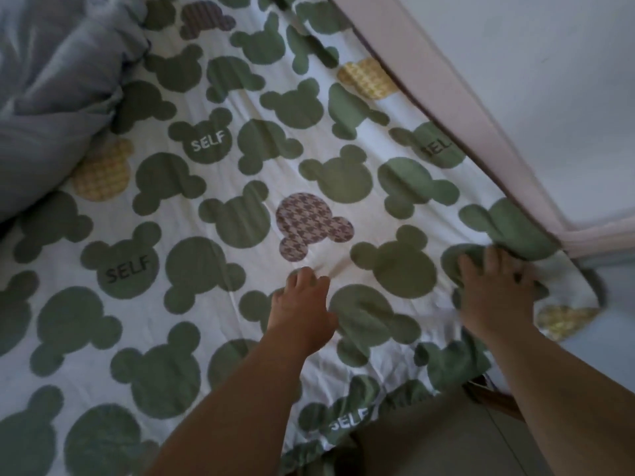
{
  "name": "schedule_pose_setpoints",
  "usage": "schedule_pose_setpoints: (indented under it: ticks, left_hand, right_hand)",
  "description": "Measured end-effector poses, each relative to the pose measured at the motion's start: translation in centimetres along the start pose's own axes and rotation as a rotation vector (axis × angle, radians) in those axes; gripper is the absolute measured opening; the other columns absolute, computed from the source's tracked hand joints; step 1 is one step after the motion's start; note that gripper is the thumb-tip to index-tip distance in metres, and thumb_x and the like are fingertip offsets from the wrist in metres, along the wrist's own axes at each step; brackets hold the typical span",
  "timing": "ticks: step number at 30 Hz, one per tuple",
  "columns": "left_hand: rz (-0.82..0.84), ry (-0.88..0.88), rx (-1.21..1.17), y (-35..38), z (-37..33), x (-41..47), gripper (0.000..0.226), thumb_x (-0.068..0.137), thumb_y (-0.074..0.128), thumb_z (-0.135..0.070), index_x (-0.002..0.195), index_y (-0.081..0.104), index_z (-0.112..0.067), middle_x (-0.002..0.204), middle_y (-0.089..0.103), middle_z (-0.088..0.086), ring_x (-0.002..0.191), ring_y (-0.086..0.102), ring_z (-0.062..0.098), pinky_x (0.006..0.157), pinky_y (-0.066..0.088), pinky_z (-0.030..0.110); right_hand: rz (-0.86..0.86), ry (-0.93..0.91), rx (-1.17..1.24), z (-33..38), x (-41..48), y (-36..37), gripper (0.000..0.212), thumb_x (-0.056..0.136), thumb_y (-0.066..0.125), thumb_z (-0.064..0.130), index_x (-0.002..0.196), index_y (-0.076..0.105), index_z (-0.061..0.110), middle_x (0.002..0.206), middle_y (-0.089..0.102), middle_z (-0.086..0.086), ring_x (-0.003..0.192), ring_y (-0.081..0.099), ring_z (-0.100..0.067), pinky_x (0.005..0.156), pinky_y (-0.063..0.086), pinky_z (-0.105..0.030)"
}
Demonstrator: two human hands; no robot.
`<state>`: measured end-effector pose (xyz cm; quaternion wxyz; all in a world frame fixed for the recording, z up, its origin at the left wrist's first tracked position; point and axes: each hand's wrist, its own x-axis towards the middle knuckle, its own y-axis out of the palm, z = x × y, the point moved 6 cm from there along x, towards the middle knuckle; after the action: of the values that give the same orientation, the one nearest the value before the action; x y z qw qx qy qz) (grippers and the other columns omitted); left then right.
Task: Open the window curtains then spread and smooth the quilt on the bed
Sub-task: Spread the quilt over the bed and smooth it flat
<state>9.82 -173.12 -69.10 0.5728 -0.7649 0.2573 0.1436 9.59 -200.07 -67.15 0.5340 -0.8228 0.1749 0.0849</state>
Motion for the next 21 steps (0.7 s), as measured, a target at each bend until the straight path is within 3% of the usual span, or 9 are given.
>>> schedule_pose_setpoints:
  ticks: [2,4,9,11,13,15,17,19,21]
  left_hand:
    - [-0.020,-0.072,-0.022,0.3,1.5,-1.3,0.055,0.087,0.051,-0.035,0.138,0.034,-0.025,0.145,0.023,0.003,0.130,0.032,0.026,0.101,0.037,0.044]
    - [-0.039,-0.145,-0.039,0.7,2.9,-2.5,0.056,0.087,0.052,-0.036,0.139,0.031,-0.028,0.147,0.020,0.004,0.131,0.029,0.027,0.104,0.034,0.045]
    - [-0.061,-0.358,-0.067,2.4,6.1,-6.4,0.076,0.087,0.054,-0.045,0.148,0.014,-0.027,0.155,0.007,0.005,0.142,0.012,0.029,0.113,0.025,0.048]
    - [-0.061,-0.438,-0.038,2.7,7.9,-8.0,0.082,0.089,0.052,-0.045,0.151,0.003,-0.026,0.158,-0.002,0.006,0.145,0.002,0.029,0.115,0.019,0.051]
    - [-0.045,-0.555,-0.060,3.3,10.6,-10.0,0.085,0.088,0.053,-0.047,0.151,-0.001,-0.027,0.158,-0.005,0.005,0.146,-0.002,0.030,0.115,0.018,0.054]
    - [-0.014,-0.631,-0.115,4.5,12.7,-12.2,0.082,0.086,0.054,-0.049,0.150,0.007,-0.030,0.156,0.007,0.006,0.142,0.012,0.032,0.110,0.027,0.053]
    - [-0.011,-0.557,-0.141,5.6,12.4,-13.6,0.068,0.086,0.054,-0.047,0.144,0.022,-0.031,0.145,0.026,0.005,0.131,0.031,0.031,0.103,0.038,0.048]
    - [-0.033,-0.419,-0.168,6.2,11.1,-14.5,0.051,0.088,0.050,-0.040,0.136,0.037,-0.029,0.135,0.040,0.003,0.122,0.042,0.027,0.098,0.043,0.044]
    - [-0.097,-0.351,-0.239,5.9,10.9,-14.9,0.043,0.088,0.049,-0.034,0.130,0.045,-0.028,0.128,0.048,0.002,0.116,0.049,0.026,0.093,0.045,0.041]
  right_hand:
    - [0.057,0.185,0.019,-1.2,0.2,-0.2,0.062,0.087,0.053,0.029,0.143,0.032,0.011,0.153,0.017,-0.023,0.141,0.016,-0.038,0.109,0.023,-0.061]
    - [-0.034,0.162,0.138,0.5,0.2,-2.3,0.067,0.077,0.066,0.021,0.135,0.041,-0.001,0.146,0.026,-0.030,0.136,0.025,-0.044,0.105,0.026,-0.064]
    - [-0.008,-0.493,0.262,13.2,-2.9,-5.0,0.080,0.082,0.057,0.053,0.146,0.014,0.031,0.158,0.001,-0.009,0.145,0.008,-0.034,0.115,0.017,-0.057]
    - [0.053,-0.562,0.256,15.7,-4.1,-4.2,0.080,0.082,0.055,0.058,0.146,0.013,0.035,0.158,0.002,-0.005,0.145,0.009,-0.032,0.114,0.016,-0.057]
    - [0.189,-0.436,0.109,15.1,-3.7,-1.6,0.076,0.085,0.054,0.053,0.147,0.014,0.033,0.156,0.008,-0.008,0.142,0.016,-0.035,0.110,0.021,-0.062]
    - [0.274,-0.189,-0.011,12.1,-3.0,-0.1,0.064,0.092,0.045,0.039,0.148,0.020,0.021,0.154,0.019,-0.016,0.136,0.028,-0.039,0.107,0.028,-0.062]
    - [0.242,-0.135,-0.079,10.9,-2.8,-1.0,0.048,0.093,0.040,0.027,0.138,0.042,0.010,0.141,0.042,-0.020,0.124,0.045,-0.039,0.102,0.039,-0.055]
    - [0.106,-0.234,-0.006,13.4,-3.3,-3.7,0.034,0.091,0.044,0.018,0.122,0.054,0.008,0.125,0.054,-0.016,0.110,0.055,-0.033,0.093,0.047,-0.043]
    - [-0.049,-0.453,0.090,18.4,-4.9,-6.9,0.034,0.090,0.047,0.020,0.124,0.048,0.011,0.129,0.047,-0.015,0.111,0.053,-0.031,0.091,0.044,-0.040]
